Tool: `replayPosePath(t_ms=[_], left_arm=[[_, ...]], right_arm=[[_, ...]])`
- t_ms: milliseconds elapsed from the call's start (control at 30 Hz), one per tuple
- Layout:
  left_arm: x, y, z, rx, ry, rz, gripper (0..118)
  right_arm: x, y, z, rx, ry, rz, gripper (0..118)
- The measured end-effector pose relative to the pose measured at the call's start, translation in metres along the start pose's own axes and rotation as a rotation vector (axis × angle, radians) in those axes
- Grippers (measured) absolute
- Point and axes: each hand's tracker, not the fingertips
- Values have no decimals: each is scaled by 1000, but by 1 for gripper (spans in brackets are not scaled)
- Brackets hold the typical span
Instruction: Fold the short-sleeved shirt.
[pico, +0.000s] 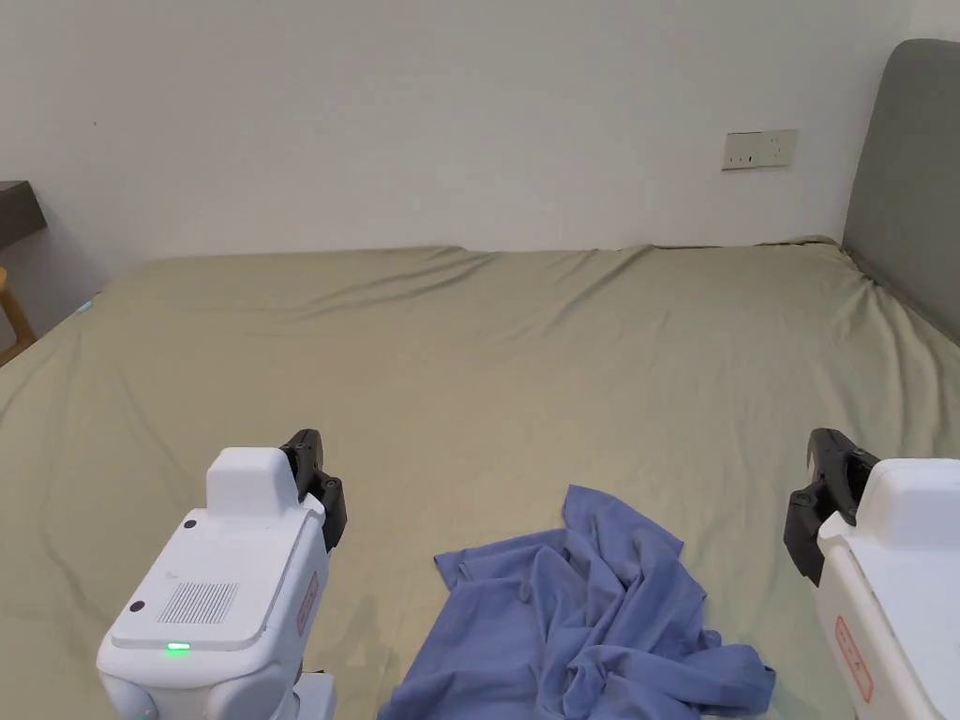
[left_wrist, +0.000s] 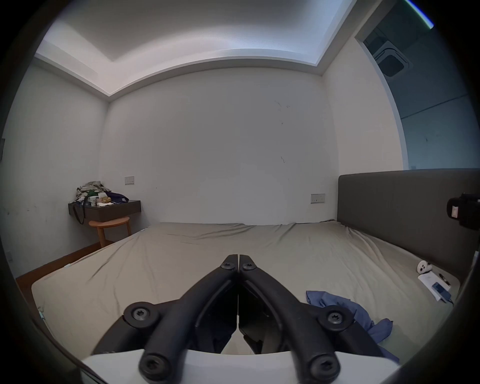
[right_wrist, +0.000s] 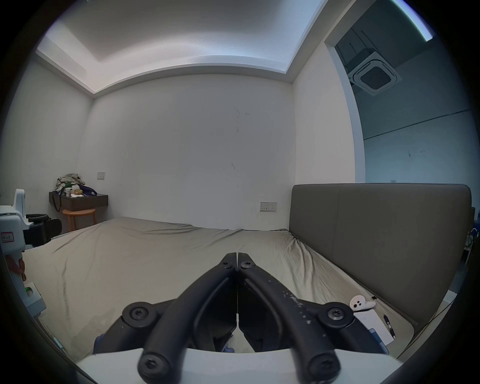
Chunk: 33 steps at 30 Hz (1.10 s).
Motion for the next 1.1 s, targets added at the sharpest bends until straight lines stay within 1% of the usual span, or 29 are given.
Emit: replayPosePath(t_ms=[167,233,333,400,500,567,633,700,733,800,833,867,900,967,1000,1033,1067,1100], left_arm=[[2,-3,-7,-57,-13,5,0],[6,-7,-17,-167,-22,8,0],[3,-30,-40,-420,-79,39,0],[0,-56,-50,-570,-113,102,0],[-3,-92,-54,-714,-160,238,0],[-1,-114,-56,-785,-172,282,0],[7,-131,-51,-802,-169,240,1],[19,-147,-50,-825,-153,166,4],[22,-152,-50,-832,-152,172,24],[28,-167,-58,-881,-143,181,86],[30,-171,-61,-876,-124,148,112],[33,-176,-59,-868,-115,143,114],[37,-180,-61,-866,-106,137,108],[44,-190,-67,-886,-102,108,81],[47,-195,-67,-904,-94,89,65],[51,-201,-68,-927,-88,70,46],[56,-205,-67,-921,-55,25,46],[58,-202,-61,-856,-83,4,43]], right_arm=[[2,1,-1,-1,0,1,2],[3,1,0,2,-6,5,2],[7,-2,-1,-1,-13,4,2],[9,-5,-2,-10,-15,-2,2],[13,-10,-2,-28,-21,-4,2],[15,-14,-2,-40,-21,-4,2],[17,-17,-3,-49,-25,-5,2],[19,-21,-3,-59,-26,-6,2],[20,-22,-3,-64,-28,-7,2],[22,-26,-3,-74,-29,-5,2],[23,-28,-3,-79,-31,-2,2],[24,-29,-4,-85,-33,1,2],[26,-31,-4,-91,-34,3,2],[28,-34,-5,-100,-40,3,2],[29,-35,-6,-108,-42,2,2],[31,-37,-7,-113,-43,0,2],[32,-38,-8,-121,-44,2,2],[33,-40,-9,-130,-46,6,2]])
